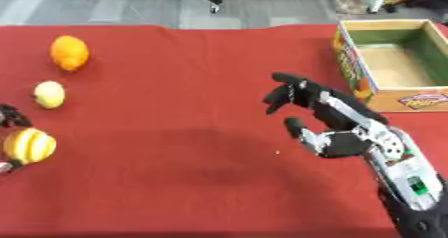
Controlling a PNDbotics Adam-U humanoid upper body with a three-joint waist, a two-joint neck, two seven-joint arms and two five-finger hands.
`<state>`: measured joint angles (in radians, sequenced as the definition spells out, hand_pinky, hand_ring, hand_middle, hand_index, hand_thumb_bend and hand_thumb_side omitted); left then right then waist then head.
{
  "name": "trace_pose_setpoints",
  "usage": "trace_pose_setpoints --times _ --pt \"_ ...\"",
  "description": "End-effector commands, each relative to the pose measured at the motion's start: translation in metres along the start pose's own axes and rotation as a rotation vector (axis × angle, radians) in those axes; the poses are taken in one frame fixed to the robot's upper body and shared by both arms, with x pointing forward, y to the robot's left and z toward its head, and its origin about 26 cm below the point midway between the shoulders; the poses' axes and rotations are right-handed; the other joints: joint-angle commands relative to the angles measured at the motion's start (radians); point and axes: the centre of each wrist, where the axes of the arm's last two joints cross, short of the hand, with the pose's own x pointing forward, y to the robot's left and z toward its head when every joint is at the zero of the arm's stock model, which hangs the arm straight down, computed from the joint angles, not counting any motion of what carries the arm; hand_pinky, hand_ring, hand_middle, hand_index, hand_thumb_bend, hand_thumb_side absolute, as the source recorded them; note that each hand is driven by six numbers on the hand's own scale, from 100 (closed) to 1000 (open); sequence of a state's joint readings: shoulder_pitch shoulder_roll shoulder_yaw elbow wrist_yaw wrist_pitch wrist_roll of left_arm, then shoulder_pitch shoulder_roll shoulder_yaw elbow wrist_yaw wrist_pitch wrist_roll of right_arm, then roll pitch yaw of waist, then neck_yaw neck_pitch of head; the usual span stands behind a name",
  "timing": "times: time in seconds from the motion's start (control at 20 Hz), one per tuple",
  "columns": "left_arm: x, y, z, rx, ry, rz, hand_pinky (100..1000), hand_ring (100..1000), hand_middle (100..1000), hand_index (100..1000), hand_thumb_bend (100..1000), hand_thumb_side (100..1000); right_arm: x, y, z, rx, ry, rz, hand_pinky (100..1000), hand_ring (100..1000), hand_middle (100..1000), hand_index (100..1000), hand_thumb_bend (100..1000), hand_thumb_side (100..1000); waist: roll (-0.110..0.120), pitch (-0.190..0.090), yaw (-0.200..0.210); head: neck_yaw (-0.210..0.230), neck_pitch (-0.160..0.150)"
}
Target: Pick up the objects with one hand, pass them to the other hand, and then place them into the box on the other side of the table.
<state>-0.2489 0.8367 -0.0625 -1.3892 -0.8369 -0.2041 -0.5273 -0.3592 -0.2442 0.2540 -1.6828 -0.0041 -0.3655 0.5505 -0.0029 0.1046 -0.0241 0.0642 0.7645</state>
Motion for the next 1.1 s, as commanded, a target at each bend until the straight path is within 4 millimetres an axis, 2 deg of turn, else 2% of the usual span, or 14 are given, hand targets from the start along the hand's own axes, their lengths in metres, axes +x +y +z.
trace_pose_setpoints --times 0.05,0.35,0.6,0.65,0.7,0.85,1.1 --pt "-0.006 0.009 0.004 0.018 0.018 -0.017 787 732 702 809 356 188 0.004 -0.004 -0.002 0.006 -0.006 0.018 837 713 742 1000 100 441 0.011 -0.023 -0.001 0.030 0.006" --pt "-0.005 0.009 0.004 0.038 0.015 -0.014 765 660 611 720 272 148 0.004 -0.004 -0.002 0.006 -0.006 0.020 837 713 742 1000 100 441 0.012 -0.023 -0.001 0.040 0.006" --pt "-0.003 0.013 0.006 0.109 0.015 -0.006 720 555 493 588 206 123 0.004 -0.005 -0.002 0.006 -0.007 0.023 838 713 742 1000 100 441 0.012 -0.023 0.000 0.034 0.006" --pt "-0.002 0.014 0.006 0.128 0.014 -0.002 720 555 493 588 206 123 0.004 -0.005 -0.002 0.006 -0.007 0.023 838 713 742 1000 100 441 0.012 -0.023 0.000 0.033 0.006" --pt "-0.002 0.016 0.007 0.156 0.012 0.005 706 524 459 545 188 117 0.004 -0.005 -0.002 0.006 -0.007 0.024 838 713 742 1000 100 441 0.011 -0.023 0.001 0.031 0.006" --pt "0.002 0.026 0.010 0.229 -0.005 0.024 706 515 445 527 184 122 0.004 -0.006 -0.002 0.007 -0.008 0.025 837 713 741 1000 100 440 0.011 -0.023 0.002 0.029 0.006" --pt "0.018 0.055 0.022 0.366 -0.102 0.083 718 506 428 497 179 141 0.005 -0.007 -0.002 0.008 -0.014 0.038 837 713 740 1000 100 440 0.010 -0.025 0.007 0.028 0.006"
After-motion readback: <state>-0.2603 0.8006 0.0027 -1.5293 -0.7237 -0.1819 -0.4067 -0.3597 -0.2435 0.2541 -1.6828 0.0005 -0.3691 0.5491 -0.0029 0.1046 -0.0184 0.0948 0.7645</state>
